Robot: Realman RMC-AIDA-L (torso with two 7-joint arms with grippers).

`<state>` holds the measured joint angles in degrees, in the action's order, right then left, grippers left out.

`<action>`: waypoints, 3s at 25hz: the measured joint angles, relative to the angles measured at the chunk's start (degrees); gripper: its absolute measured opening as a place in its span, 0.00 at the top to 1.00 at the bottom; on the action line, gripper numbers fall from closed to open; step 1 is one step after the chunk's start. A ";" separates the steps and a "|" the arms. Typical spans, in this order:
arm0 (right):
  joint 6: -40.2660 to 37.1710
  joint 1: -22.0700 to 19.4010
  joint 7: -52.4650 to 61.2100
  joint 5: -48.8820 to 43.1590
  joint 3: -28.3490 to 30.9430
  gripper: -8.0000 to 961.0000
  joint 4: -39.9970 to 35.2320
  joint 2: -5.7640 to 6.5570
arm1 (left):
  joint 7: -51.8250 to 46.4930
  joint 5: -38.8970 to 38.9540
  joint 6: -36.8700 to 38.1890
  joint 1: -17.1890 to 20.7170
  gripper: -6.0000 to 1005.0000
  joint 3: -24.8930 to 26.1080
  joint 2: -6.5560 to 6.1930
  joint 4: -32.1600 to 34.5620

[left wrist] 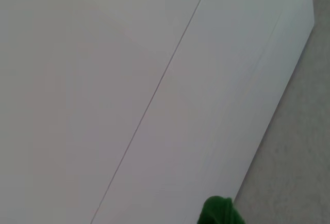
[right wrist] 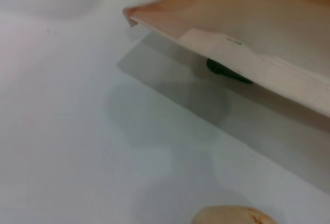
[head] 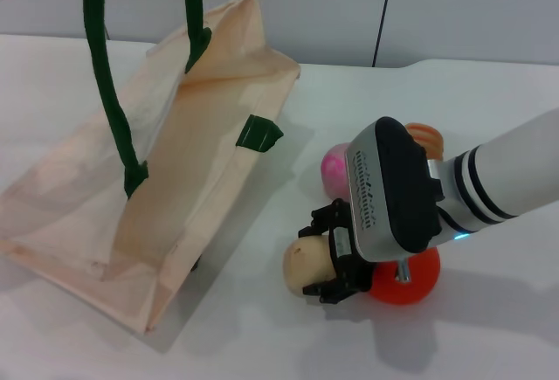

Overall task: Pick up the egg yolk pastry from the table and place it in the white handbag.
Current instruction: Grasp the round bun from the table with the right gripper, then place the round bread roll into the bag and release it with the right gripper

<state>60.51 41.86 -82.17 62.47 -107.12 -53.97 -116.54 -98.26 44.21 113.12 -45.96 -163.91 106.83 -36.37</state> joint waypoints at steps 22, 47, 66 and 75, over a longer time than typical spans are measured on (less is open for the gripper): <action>0.46 1.17 2.01 -0.32 -1.73 0.32 0.16 0.18 | 0.00 0.15 0.00 -0.09 0.86 0.00 -0.05 0.43; 0.84 0.31 3.62 -0.09 -2.34 0.35 -3.67 0.38 | -0.10 0.17 -0.18 0.25 0.86 0.00 -0.05 0.43; -2.53 3.64 4.14 -0.12 4.23 0.37 -9.92 0.21 | -2.65 0.04 0.67 -1.56 0.86 -0.09 -0.56 0.50; -7.90 9.02 3.61 4.77 1.68 0.38 -6.26 0.20 | -2.54 -0.24 0.70 -2.33 0.86 -0.09 -0.71 1.71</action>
<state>52.62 50.88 -78.56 67.24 -105.44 -60.23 -116.34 -100.81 43.97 113.82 -48.29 -164.00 106.12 -34.67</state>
